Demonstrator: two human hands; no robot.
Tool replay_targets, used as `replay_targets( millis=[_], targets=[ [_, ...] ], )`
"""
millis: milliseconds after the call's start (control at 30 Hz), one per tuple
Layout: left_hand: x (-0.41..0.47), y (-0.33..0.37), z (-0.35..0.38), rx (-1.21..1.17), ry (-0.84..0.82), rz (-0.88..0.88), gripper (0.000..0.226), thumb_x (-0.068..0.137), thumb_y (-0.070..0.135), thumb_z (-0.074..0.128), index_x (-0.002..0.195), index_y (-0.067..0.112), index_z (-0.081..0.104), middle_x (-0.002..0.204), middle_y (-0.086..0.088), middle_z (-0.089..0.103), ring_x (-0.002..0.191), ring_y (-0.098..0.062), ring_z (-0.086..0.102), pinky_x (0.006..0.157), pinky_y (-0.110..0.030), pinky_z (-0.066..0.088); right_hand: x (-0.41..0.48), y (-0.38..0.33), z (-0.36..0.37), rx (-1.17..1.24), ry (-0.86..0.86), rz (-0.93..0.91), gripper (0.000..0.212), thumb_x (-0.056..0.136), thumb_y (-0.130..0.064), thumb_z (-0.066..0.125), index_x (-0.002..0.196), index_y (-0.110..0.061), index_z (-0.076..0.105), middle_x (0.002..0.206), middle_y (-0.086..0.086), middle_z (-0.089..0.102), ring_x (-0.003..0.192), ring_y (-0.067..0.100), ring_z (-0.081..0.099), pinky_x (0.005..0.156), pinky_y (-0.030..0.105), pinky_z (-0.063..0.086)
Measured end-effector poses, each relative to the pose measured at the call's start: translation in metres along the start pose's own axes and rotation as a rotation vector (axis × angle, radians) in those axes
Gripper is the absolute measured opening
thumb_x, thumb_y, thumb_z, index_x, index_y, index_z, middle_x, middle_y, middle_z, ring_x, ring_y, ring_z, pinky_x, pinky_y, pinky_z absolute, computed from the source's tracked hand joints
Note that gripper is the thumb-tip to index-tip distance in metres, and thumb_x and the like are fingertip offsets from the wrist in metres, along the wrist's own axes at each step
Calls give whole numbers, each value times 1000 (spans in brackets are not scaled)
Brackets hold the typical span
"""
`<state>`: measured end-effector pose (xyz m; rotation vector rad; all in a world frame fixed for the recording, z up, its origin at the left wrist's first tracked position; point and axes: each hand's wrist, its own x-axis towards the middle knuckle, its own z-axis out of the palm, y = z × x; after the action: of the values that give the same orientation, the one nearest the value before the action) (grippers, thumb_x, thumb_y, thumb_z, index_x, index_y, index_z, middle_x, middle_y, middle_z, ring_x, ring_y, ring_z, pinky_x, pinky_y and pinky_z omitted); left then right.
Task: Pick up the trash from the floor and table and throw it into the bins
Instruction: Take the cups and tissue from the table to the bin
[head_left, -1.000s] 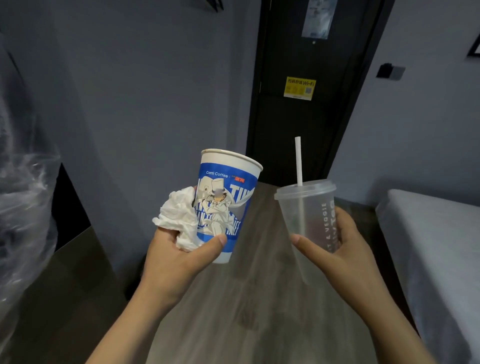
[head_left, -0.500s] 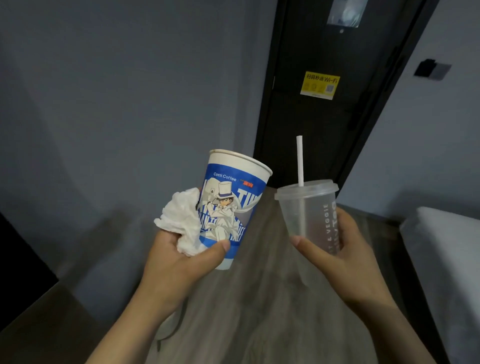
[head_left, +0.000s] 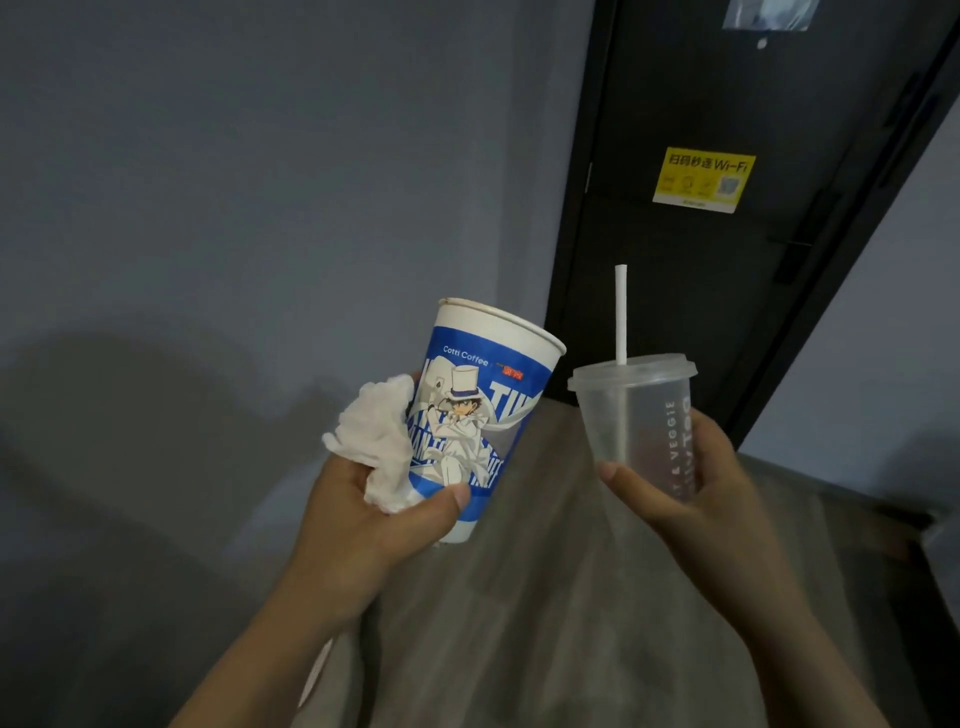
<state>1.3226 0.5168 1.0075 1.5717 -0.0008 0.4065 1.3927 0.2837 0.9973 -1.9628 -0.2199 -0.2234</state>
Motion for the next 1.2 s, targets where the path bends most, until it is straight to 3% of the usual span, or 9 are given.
replay_targets(
  millis=[133,333,433,533,733,867,1000,1100,1200],
  targets=[
    [59,-14,20,16,13,17,72,53,33,72,122,22,53,109,12,70,97,-7,68,74,-15,53,61,18,-2,5,-38,-15,62,75,-34,76,121,-46,37,94,-45,53,88,-18,56,57,12,48],
    [131,-48,31,51,25,-46,60,59,16,75,115,22,58,102,11,73,92,-7,69,70,-13,52,131,45,14,-6,-66,42,57,69,-47,75,110,-58,37,95,-52,49,90,-20,55,67,15,44],
    [172,-69,27,46,27,-83,50,61,14,72,110,21,62,95,11,74,85,-6,70,66,-11,51,170,58,31,-13,-70,68,62,64,-53,72,117,-54,39,96,-44,55,89,-17,57,68,16,46],
    [219,-90,19,8,27,-92,65,54,32,76,116,18,61,100,6,74,90,-10,71,70,-15,53,213,67,53,-30,-71,89,68,64,-53,74,124,-48,40,97,-29,60,89,-11,60,70,20,49],
    [324,-132,-9,-46,64,-115,56,59,8,74,111,21,59,99,9,74,91,-9,70,71,-16,54,314,73,120,-66,-141,104,69,62,-55,69,122,-48,35,97,-26,56,86,-18,56,63,13,44],
    [383,-156,-30,-44,78,-149,70,50,28,75,117,21,57,105,5,72,96,-13,70,77,-23,56,366,78,166,-76,-186,114,68,62,-55,70,121,-48,36,99,-26,55,88,-18,57,60,11,46],
    [425,-181,-43,-2,73,-177,74,52,29,77,121,11,57,104,3,72,96,-13,69,76,-21,56,403,91,198,-85,-236,136,60,68,-47,74,117,-48,40,100,-23,57,89,-8,60,61,11,49],
    [448,-199,-47,15,107,-212,67,53,26,77,117,20,58,103,9,72,96,-8,69,77,-21,55,430,104,216,-82,-270,198,59,58,-61,66,111,-50,43,103,-20,59,89,1,62,68,19,49],
    [468,-220,-47,-27,143,-265,68,51,31,75,116,26,56,107,11,71,98,-8,68,79,-20,55,457,130,234,-91,-315,228,58,67,-52,70,117,-43,43,102,-17,60,87,2,62,65,17,47]
  ],
)
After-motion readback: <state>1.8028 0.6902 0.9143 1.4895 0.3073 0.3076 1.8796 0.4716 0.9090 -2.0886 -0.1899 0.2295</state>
